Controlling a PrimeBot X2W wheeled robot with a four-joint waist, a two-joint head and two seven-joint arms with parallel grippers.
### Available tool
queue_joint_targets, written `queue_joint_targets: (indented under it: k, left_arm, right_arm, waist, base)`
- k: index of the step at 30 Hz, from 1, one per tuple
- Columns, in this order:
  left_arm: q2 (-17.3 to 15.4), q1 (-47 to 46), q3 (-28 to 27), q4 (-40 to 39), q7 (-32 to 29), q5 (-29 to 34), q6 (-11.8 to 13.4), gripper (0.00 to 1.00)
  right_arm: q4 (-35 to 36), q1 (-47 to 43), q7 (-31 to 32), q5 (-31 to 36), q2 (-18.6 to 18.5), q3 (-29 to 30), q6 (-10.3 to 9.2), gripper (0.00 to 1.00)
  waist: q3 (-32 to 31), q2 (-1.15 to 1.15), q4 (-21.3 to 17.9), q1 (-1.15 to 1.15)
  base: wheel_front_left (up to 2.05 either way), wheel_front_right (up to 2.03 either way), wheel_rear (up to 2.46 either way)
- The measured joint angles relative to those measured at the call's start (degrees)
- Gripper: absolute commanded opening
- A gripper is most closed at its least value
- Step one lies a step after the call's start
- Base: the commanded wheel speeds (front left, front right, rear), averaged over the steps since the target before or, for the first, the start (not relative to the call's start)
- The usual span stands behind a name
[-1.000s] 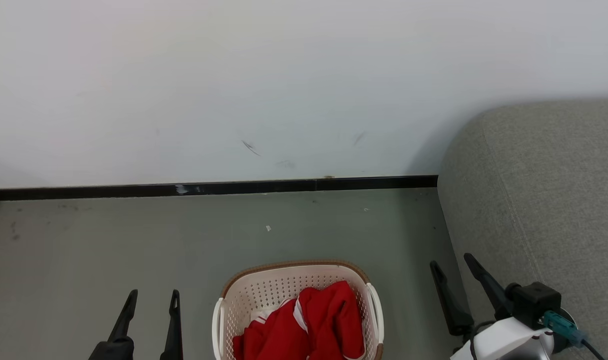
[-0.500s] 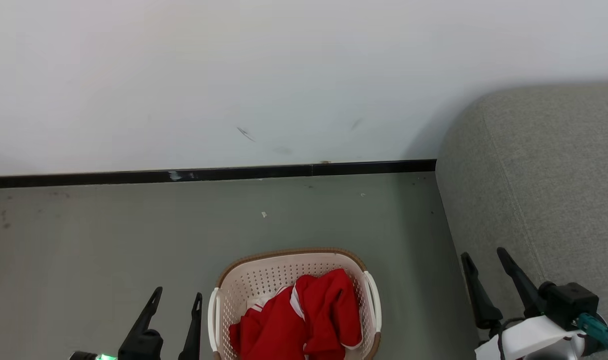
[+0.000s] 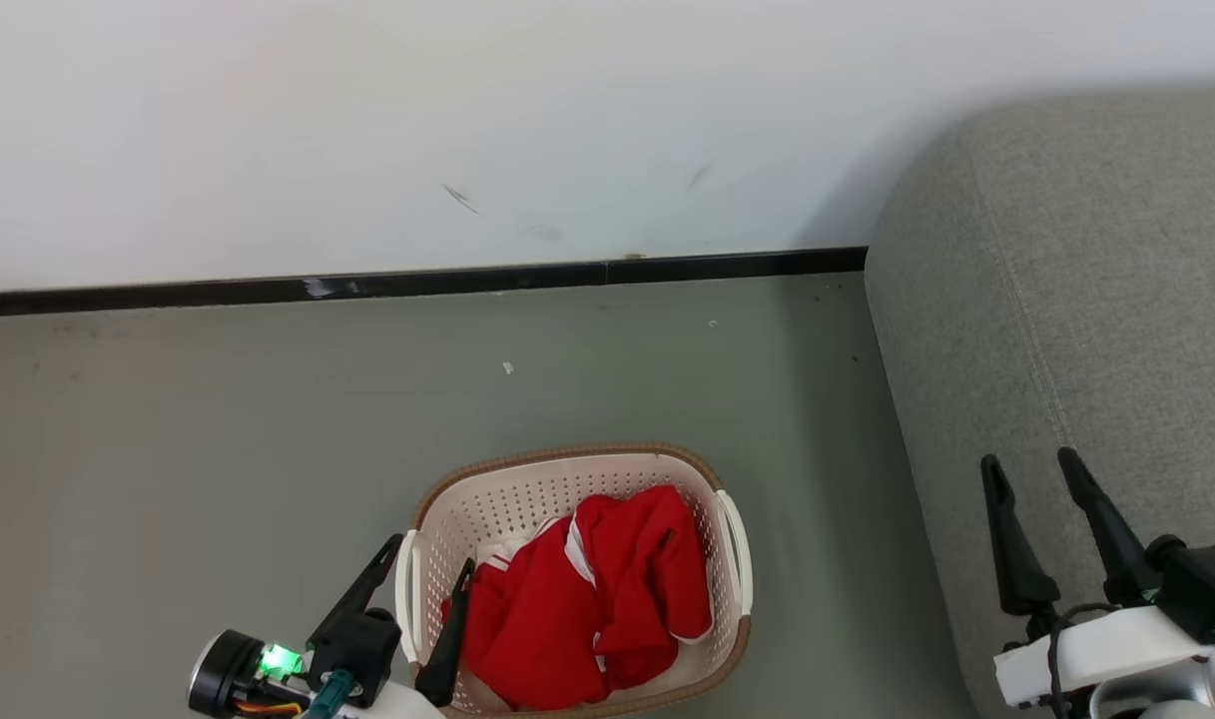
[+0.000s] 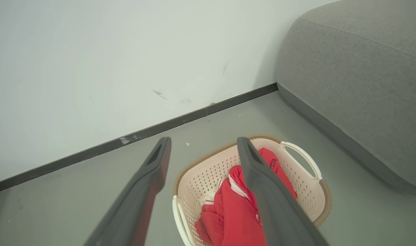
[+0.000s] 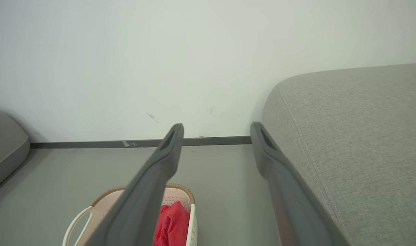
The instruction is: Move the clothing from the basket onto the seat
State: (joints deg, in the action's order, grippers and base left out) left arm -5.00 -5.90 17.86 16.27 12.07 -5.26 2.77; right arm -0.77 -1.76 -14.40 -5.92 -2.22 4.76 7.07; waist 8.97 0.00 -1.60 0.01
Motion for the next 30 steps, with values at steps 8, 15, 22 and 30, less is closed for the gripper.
queue_joint_targets:
  k: [8,15,22,30]
  left_arm:
    - [0.68,-5.13,3.13,3.71,-1.07,1.96,-1.57,1.00]
    - [1.10,-8.88,3.89,7.40,-1.94,2.49,-1.96,1.00]
    - [1.34,-12.98,5.14,10.15,-1.97,4.64,-1.97,1.00]
    - [1.49,-17.10,6.47,13.03,-1.91,6.05,-1.96,1.00]
  right_arm:
    - [3.53,2.31,-0.08,-0.05,0.01,2.25,0.00,1.00]
    - [6.03,4.01,-0.21,-0.68,0.02,2.75,0.00,1.00]
    - [7.97,6.40,-0.22,-1.27,0.02,3.60,0.00,1.00]
    - [10.10,9.60,-0.22,-2.57,0.02,4.88,0.00,1.00]
  waist:
    - [4.22,0.00,-1.01,0.00]
    - [8.57,0.00,-2.08,0.00]
    - [13.50,0.00,-3.39,0.00]
    - [18.50,0.00,-4.93,0.00]
  base:
    - [0.00,0.00,0.00]
    - [0.00,0.00,0.00]
    - [0.00,0.00,0.00]
    - [0.00,0.00,0.00]
